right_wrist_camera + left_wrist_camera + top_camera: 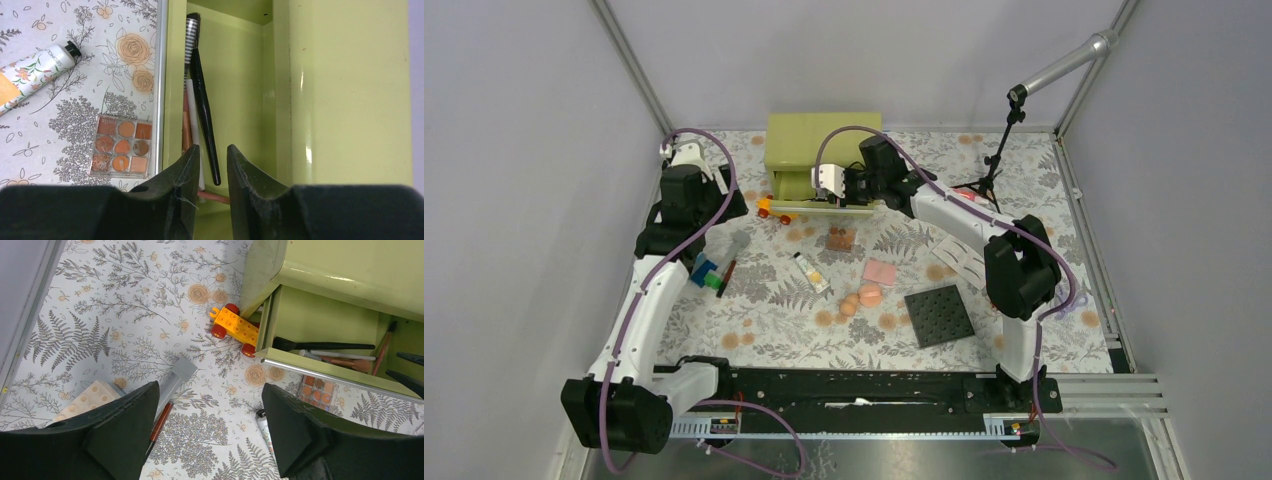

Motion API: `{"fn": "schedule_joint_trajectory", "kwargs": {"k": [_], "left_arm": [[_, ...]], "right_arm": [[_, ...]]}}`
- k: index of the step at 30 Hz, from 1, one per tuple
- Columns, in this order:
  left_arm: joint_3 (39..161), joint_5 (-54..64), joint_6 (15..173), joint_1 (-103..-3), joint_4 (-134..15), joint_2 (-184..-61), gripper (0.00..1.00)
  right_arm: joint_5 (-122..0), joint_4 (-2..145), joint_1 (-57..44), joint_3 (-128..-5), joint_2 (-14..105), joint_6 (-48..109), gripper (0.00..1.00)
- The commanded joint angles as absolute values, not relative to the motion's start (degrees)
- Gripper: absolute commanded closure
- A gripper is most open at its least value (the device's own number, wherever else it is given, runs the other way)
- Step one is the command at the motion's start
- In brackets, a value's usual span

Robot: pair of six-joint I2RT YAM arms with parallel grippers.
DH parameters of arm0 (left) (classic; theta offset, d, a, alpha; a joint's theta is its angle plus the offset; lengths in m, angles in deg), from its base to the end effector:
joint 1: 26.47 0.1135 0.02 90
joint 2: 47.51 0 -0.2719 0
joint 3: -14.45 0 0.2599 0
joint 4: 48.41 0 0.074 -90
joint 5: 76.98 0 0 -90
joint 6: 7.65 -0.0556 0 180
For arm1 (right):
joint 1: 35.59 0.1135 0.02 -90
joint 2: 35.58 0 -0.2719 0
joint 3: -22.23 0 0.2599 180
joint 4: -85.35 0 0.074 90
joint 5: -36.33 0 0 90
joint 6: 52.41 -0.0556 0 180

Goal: Organize the makeup
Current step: Place the makeup tool in the drawer.

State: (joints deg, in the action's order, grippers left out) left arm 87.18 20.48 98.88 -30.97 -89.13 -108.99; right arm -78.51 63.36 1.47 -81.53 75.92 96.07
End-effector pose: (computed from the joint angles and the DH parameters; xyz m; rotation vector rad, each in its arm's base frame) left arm 0.2573 -0.0130 0.3396 -0.2967 2.0603 -0.0882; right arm 0.3732 0.3111 0.2698 -1.6760 1.1712 0.2201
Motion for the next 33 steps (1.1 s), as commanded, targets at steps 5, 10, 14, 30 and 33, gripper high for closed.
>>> {"fn": "schedule_joint_trajectory", "kwargs": {"k": [5,10,14,30,33], "left_arm": [[86.9,21.2,99.0,-30.6,-87.1,-107.7,0.16],[86.9,21.1,99.0,-30.6,-87.1,-107.8,0.16],[86.9,20.8,99.0,-30.6,-87.1,-108.0,0.16],[87.0,20.9,99.0,-30.6,-87.1,-109.2,0.16],[87.0,20.8,99.0,-30.6,-87.1,-109.5,0.16]], "right_arm": [[-76.2,68.5,1.1,-82.0,72.6,90.7,0.63],[-72.3,79.2,0.7,-76.5,68.0,77.5,0.59],[-62.0,91.4,0.5,-69.4,63.7,58.9,0.48],[-41.1,71.5,-2.0,-56.9,46.1,16.8,0.44],[-47.5,68.6,-2.2,-52.2,41.8,12.8,0.45]]}}
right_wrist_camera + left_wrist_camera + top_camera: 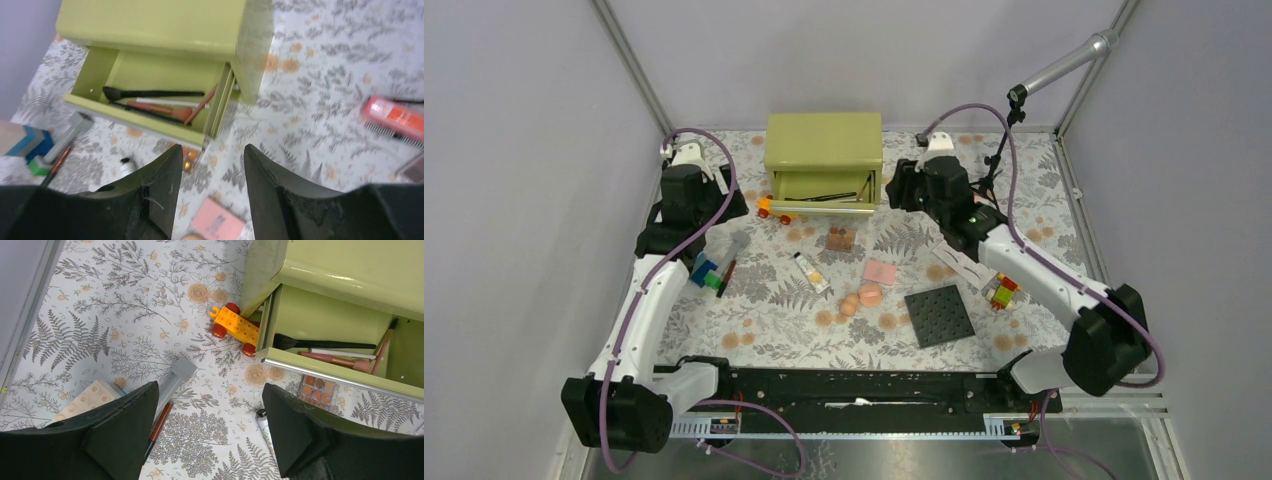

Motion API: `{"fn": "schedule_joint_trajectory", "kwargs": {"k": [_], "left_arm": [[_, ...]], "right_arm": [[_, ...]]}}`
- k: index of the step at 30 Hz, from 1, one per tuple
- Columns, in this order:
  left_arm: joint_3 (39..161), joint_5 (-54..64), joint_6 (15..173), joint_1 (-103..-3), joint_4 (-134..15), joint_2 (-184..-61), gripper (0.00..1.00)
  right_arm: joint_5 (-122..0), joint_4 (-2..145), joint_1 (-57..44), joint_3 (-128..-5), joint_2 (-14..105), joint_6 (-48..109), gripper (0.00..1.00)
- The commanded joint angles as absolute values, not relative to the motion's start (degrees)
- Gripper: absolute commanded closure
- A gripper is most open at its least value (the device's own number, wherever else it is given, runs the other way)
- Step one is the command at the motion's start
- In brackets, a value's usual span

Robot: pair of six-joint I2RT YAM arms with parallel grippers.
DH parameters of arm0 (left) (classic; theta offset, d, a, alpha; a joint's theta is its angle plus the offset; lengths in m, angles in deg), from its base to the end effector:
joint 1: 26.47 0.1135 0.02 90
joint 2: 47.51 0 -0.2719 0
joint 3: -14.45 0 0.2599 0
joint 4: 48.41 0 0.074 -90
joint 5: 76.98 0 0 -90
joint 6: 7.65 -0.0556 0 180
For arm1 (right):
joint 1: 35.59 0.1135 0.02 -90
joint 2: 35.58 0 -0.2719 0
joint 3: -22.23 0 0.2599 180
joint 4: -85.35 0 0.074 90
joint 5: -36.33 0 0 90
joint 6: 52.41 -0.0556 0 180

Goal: Organize the makeup
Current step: Place the makeup tool in the drawer.

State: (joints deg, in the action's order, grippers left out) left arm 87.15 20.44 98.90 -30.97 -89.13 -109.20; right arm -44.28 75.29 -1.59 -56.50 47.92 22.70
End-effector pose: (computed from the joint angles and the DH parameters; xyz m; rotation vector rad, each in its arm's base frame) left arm 0.2581 -0.0131 0.3385 -0.2968 2.0645 -0.0882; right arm 0.3141 0.2009 0.3291 -0.1913 1.8397 0.4499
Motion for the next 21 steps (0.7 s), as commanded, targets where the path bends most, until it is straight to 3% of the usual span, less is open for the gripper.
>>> {"fn": "schedule_joint_trajectory", "kwargs": {"k": [1,10,15,21], "left_arm": [[87.0,20.8,99.0,-30.6,-87.1,-109.6,0.16],[87.1,21.0,99.0,-30.6,-87.1,-109.8,0.16],[87.1,20.6,99.0,-30.6,-87.1,-109.9,0.16],[87.1,20.4,99.0,-30.6,-87.1,-110.1,0.16]], "right_arm": [[-50.5,68.3,-2.0,-50.7,40.6,11.9,0.46],[-47.1,68.6,14.6,-39.5,39.1,0.8,0.42],[-48.6,74.5,17.3,-34.4,42.1,-6.1,0.30],[-51.1,74.0,19.5,-37.1,47.9,-8.5,0.29]]}}
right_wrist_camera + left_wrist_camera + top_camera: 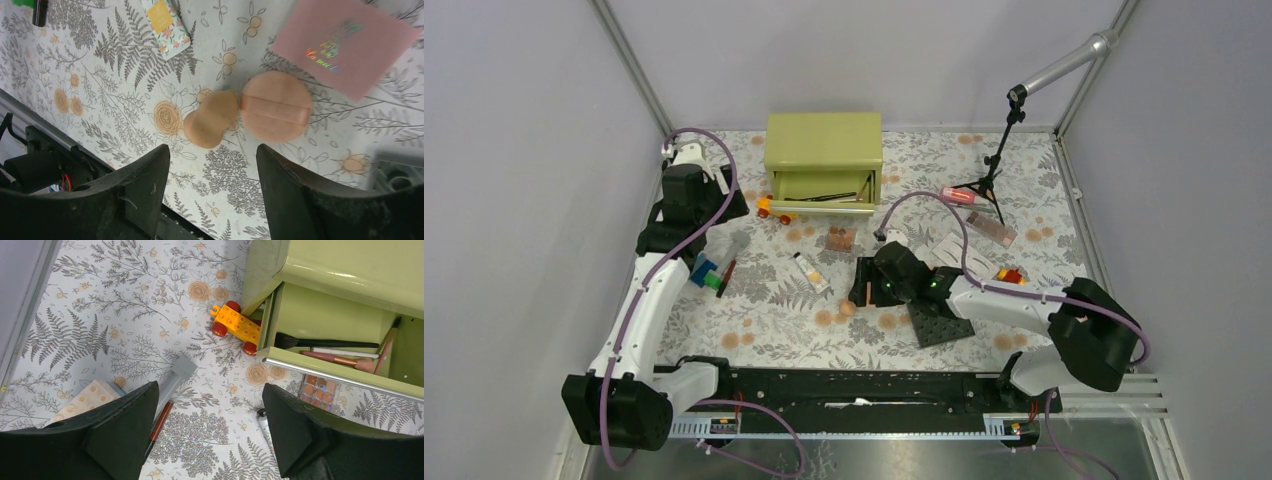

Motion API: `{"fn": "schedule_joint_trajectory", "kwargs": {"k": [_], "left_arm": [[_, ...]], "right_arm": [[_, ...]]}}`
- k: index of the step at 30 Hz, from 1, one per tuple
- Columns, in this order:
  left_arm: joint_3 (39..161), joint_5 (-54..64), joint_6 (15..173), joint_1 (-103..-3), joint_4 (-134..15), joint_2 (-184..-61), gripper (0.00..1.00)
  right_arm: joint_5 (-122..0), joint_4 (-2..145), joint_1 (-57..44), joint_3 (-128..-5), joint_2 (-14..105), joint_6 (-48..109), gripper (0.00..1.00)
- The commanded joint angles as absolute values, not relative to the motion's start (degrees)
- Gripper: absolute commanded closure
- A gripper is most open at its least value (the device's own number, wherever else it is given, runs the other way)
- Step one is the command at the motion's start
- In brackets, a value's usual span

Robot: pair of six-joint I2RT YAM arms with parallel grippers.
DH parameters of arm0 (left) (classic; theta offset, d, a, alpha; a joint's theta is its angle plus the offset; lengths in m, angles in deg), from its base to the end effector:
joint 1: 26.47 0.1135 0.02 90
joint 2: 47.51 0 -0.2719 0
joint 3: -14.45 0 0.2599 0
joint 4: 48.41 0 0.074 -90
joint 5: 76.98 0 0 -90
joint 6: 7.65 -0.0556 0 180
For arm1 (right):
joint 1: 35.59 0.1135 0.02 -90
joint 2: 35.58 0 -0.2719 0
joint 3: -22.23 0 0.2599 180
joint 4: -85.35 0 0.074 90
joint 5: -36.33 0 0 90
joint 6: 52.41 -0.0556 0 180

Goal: Organize the makeup
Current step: Place the makeup tool in the drawer, then pick up the makeup tool from the center of the board.

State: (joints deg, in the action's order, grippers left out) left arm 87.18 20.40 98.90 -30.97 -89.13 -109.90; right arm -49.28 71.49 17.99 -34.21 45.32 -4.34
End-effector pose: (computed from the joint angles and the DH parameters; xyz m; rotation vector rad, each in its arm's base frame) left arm 0.2608 -0.0134 0.3358 -0.2970 2.0762 -0.0865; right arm 0.1905 0.2510 0.1941 -0.1964 2.3580 0.7872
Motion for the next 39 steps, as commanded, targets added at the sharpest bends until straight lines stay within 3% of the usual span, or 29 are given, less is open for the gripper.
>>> {"fn": "schedule_joint_trajectory", "kwargs": {"k": [1,19,25,31,39], "left_arm": [[87.1,20.3,99.0,-30.6,-87.1,-110.0,0.16],[87.1,20.2,99.0,-30.6,-87.1,-110.9,0.16],[87.1,20.0,99.1,-30.6,-87.1,-110.9,0.16],[87.0,19.8,99.1,-30.6,-87.1,-110.6,0.16],[87.1,19.0,99.2,-30.6,-87.1,-110.2,0.16]], "right_arm": [[-51.3,73.8,19.6,-37.6,48.7,-9.0,0.30],[-52.9,64.7,19.6,-46.6,61.2,-8.4,0.43],[-53.4,62.4,19.6,-47.4,62.5,-7.0,0.60],[-51.2,61.9,19.6,-47.3,59.9,-5.3,0.72],[-48.3,64.3,19.6,-47.0,51.9,-2.5,0.73]]}}
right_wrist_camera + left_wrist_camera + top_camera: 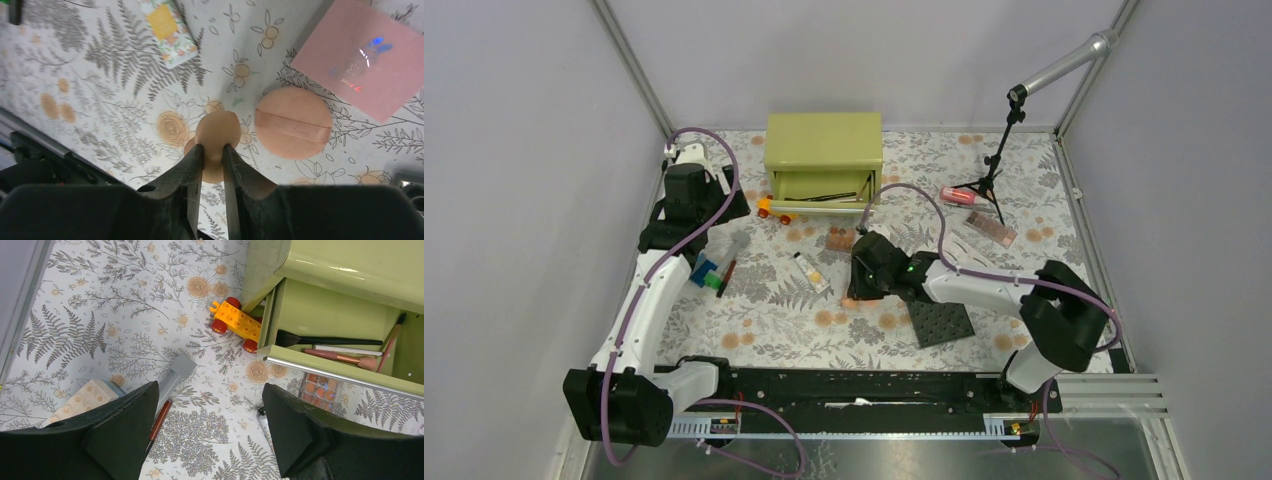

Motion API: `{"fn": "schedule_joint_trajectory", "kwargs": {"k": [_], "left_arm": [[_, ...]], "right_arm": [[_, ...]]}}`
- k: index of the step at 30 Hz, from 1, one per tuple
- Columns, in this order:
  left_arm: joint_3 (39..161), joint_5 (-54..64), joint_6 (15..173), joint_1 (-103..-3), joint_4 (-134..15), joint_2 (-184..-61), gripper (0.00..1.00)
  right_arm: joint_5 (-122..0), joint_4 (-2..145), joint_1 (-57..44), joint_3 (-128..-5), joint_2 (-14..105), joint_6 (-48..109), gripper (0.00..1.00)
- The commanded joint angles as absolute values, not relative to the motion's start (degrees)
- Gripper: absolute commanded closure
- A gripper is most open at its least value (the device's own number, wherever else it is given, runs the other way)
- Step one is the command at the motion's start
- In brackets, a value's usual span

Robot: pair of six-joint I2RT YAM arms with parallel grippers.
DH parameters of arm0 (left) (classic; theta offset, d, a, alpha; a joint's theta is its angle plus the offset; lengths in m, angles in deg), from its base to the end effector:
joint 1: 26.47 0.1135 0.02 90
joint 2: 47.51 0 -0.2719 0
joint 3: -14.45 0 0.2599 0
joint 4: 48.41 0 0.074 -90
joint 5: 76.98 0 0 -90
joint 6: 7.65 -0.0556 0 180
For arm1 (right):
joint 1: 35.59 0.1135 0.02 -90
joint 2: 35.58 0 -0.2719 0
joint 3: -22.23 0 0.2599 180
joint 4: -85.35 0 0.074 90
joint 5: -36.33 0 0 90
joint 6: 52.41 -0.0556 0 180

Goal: Organize the makeup
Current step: Pick up the makeup tool from the center of the board.

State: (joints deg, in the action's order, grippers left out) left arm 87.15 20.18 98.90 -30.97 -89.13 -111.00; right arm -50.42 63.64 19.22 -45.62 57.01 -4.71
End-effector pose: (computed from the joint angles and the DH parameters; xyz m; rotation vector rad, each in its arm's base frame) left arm 0.2650 -0.0139 0.3309 -0.2958 2.0964 -0.0863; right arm 0.2086 0.2904 0.1825 -0.2450 2.4959 0.7038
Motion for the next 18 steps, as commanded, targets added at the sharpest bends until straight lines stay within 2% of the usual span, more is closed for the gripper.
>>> {"fn": "schedule_joint_trajectory", "kwargs": {"k": [1,7,18], "left_arm": [[87.1,19.0,99.2,-30.6,-87.1,-110.3,0.16],[87.1,19.2,99.2,-30.6,-87.1,-109.9,0.16],[87.0,19.1,99.3,-30.6,-87.1,-109.3,0.16]], "right_arm": [[-48.4,64.2,19.6,-47.3,51.5,-1.9,0.73],[-46.6,64.3,18.4,-52.0,50.7,1.9,0.74],[-52.2,64.3,8.4,-73.3,59.3,6.5,0.76]]}}
